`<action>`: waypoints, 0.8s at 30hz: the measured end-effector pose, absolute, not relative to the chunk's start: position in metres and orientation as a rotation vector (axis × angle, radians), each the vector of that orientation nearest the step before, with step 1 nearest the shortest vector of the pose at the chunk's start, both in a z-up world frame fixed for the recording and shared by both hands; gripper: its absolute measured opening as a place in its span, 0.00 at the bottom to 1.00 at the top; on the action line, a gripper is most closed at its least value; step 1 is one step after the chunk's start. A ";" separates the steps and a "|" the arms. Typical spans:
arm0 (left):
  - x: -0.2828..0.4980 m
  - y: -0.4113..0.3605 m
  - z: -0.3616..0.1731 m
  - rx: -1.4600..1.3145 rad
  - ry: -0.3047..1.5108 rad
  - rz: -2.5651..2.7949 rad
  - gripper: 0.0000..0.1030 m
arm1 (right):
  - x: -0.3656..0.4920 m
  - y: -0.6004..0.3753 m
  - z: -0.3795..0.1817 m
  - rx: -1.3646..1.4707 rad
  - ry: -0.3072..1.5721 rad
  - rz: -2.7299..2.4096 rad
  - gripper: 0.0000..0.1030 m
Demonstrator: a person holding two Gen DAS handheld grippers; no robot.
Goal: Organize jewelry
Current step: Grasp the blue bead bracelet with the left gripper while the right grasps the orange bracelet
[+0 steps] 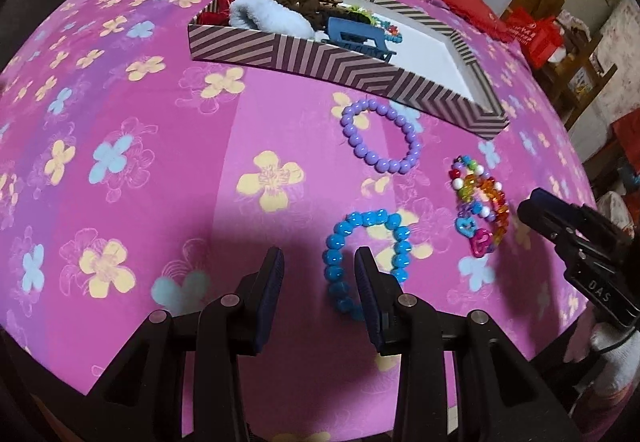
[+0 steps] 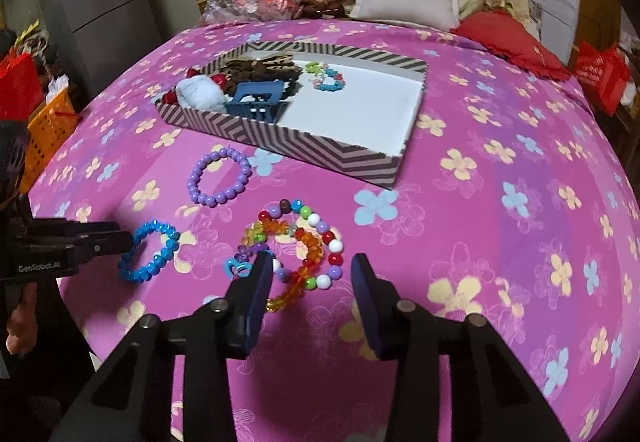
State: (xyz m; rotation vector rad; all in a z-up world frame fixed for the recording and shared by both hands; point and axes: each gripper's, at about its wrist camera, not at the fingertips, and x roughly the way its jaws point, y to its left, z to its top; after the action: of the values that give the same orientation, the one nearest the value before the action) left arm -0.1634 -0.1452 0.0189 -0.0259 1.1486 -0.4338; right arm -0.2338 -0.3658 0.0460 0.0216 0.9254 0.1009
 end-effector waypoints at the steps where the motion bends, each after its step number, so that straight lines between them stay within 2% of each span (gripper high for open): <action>1: -0.164 -0.146 0.018 -0.017 1.144 -0.429 0.32 | -0.233 -0.364 0.045 0.009 0.929 0.100 0.38; 3: -0.165 -0.150 0.018 0.009 1.130 -0.418 0.32 | -0.231 -0.361 0.040 -0.009 0.944 0.098 0.34; 13: -0.164 -0.161 0.016 0.093 1.087 -0.390 0.32 | -0.227 -0.359 0.019 0.007 0.990 0.116 0.25; 17: -0.161 -0.164 0.016 0.103 1.080 -0.395 0.32 | -0.223 -0.356 0.018 -0.007 0.981 0.132 0.09; 18: -0.161 -0.163 0.016 0.098 1.074 -0.400 0.27 | -0.222 -0.355 0.018 -0.011 0.980 0.138 0.09; 19: -0.160 -0.162 0.015 0.092 1.071 -0.405 0.13 | -0.223 -0.353 0.019 -0.020 0.978 0.144 0.09; 20: -0.159 -0.161 0.015 0.082 1.076 -0.417 0.07 | -0.223 -0.351 0.020 -0.026 0.975 0.149 0.09; 24: -0.153 -0.153 0.015 0.012 1.106 -0.441 0.05 | -0.228 -0.349 0.035 -0.020 0.935 0.164 0.09</action>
State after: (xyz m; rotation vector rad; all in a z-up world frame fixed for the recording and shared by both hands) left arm -0.1532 -0.1534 0.0150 0.0118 1.1059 -0.4414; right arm -0.2283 -0.3493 0.0350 -0.0202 0.9354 0.1640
